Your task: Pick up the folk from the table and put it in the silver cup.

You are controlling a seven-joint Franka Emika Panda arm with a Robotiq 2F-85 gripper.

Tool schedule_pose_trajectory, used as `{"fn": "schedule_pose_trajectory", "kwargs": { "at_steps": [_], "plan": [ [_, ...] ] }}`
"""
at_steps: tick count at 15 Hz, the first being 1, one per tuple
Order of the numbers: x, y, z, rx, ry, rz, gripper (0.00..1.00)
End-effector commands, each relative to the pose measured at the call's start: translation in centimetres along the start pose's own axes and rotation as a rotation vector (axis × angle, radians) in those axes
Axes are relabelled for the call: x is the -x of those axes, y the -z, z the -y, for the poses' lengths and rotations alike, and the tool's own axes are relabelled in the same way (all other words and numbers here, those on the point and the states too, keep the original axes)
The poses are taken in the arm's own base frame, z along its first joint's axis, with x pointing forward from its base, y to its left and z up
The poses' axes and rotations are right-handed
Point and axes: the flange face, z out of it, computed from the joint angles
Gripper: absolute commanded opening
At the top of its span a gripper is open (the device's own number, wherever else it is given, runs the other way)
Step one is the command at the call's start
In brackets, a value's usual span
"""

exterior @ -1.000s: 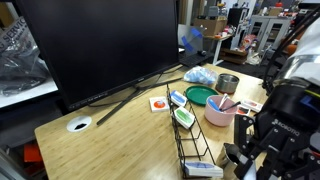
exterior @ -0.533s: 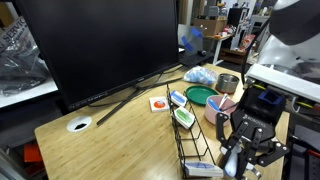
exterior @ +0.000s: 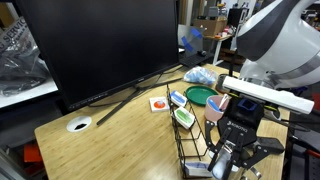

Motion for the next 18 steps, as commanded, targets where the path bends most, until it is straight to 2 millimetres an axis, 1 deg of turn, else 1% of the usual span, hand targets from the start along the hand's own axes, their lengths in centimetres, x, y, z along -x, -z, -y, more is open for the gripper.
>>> {"fn": "schedule_pose_trajectory", "kwargs": {
  "at_steps": [1,2,3,6,8,12,14,16,18],
  "plan": [
    [0.0,0.0,0.0,0.001,0.001,0.001,0.28],
    [0.1,0.0,0.1,0.001,0.001,0.002,0.28],
    [0.3,-0.1,-0.1,0.013,0.001,0.033,0.07],
    [0.8,0.3,-0.6,0.026,-0.020,0.164,0.07],
    [0.6,1.0,-1.0,0.024,-0.043,0.251,0.07],
    [-1.0,3.2,-2.0,-0.017,-0.121,0.371,0.07],
    [-2.3,4.0,-2.6,-0.050,-0.159,0.405,0.07],
    [-3.4,4.4,-2.8,-0.093,-0.188,0.450,0.07],
    [-4.1,4.3,-2.8,-0.132,-0.205,0.514,0.07]
  ]
}}
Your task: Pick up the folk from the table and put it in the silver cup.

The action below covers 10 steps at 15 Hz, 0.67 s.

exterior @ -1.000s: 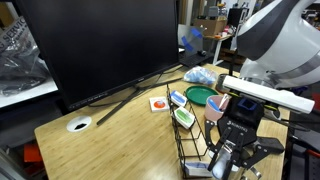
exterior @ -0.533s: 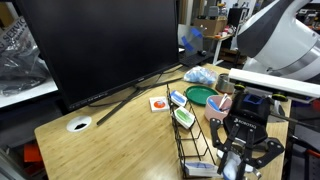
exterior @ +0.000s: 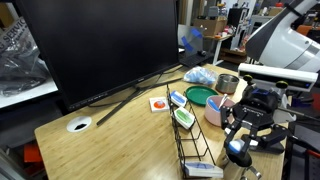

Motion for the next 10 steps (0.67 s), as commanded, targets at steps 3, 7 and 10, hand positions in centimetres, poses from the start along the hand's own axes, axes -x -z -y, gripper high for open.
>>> {"fn": "schedule_pose_trajectory", "kwargs": {
  "at_steps": [3,7,10],
  "plan": [
    [-1.6,-0.1,0.4,-0.070,-0.017,0.191,0.07],
    [-3.6,0.3,-0.1,-0.114,-0.052,0.243,0.07],
    [-4.2,0.2,-0.3,-0.097,-0.071,0.210,0.28]
  ]
}}
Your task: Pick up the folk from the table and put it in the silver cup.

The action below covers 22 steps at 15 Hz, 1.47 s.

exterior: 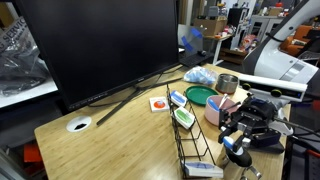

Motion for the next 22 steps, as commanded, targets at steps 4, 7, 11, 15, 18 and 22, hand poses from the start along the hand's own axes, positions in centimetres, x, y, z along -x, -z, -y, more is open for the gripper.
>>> {"fn": "schedule_pose_trajectory", "kwargs": {
  "at_steps": [4,7,11,15,18,22],
  "plan": [
    [-0.2,0.1,0.1,-0.001,-0.001,0.014,0.28],
    [-0.3,0.5,0.4,-0.017,-0.005,0.045,0.07],
    [-1.0,1.0,0.9,-0.039,-0.016,0.060,0.07],
    [-1.9,0.5,1.4,-0.024,-0.030,0.066,0.07],
    [-2.4,0.5,1.7,-0.023,-0.037,0.070,0.07],
    [-3.2,0.6,1.7,-0.024,-0.052,0.074,0.07]
  ]
}}
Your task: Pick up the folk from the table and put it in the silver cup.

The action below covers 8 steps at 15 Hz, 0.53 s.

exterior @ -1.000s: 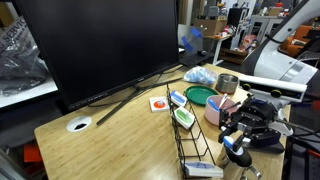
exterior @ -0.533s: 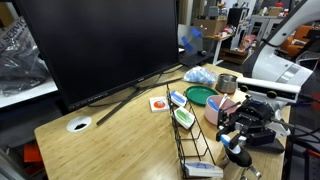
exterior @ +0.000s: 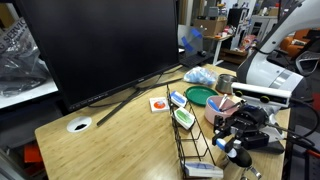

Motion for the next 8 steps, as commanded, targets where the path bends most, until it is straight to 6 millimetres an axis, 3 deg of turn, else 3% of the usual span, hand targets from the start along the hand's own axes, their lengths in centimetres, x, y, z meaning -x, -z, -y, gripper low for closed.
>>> {"fn": "schedule_pose_trajectory", "kwargs": {
  "at_steps": [1,8],
  "plan": [
    [-0.5,0.1,0.2,-0.007,0.002,0.031,0.07],
    [-1.8,0.8,-0.2,-0.024,-0.026,0.028,0.07]
  ]
}}
